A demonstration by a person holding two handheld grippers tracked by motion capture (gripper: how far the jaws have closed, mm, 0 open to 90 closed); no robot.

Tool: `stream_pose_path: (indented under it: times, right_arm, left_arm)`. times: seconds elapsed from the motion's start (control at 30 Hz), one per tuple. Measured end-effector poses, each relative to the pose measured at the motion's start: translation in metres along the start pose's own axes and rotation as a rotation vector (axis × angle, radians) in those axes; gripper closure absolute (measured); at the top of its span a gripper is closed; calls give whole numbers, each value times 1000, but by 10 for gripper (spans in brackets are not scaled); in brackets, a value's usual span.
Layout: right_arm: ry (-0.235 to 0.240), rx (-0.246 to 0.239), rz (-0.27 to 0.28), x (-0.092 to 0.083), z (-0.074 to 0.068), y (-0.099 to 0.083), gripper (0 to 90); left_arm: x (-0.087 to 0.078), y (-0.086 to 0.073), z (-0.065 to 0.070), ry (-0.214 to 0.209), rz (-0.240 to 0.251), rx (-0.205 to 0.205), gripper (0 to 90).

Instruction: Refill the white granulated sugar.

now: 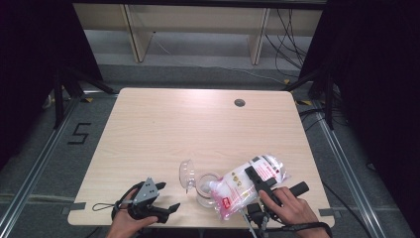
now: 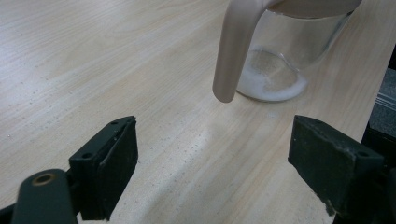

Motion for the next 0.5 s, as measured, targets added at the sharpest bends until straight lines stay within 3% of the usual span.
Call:
stream_pose_path:
  times: [0.03, 0.1, 0.4, 0.5]
  right_arm:
    - [2, 3, -1, 0, 0, 0, 499]
    - [1, 7, -1, 0, -1, 0, 499]
    - [-3, -3, -1, -1, 1, -1, 501]
    - [-1, -12, 10, 0, 1, -1, 502]
  left_arm:
    - [0, 1, 2, -6, 7, -13, 156]
    - [0, 1, 2, -10, 3, 4, 156]
    - [0, 1, 1, -2, 11, -8, 156]
    - [-1, 1, 1, -4, -3, 8, 156]
Point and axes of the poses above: each handheld gripper's, and its own axes: x roughly forward along the jaws, y roughly out of its top, z roughly to its right, the point moved 7 cm from there along x, roughly forward along the jaws, and after that the axes turned 5 degrees about x, right-handed, at the moved point
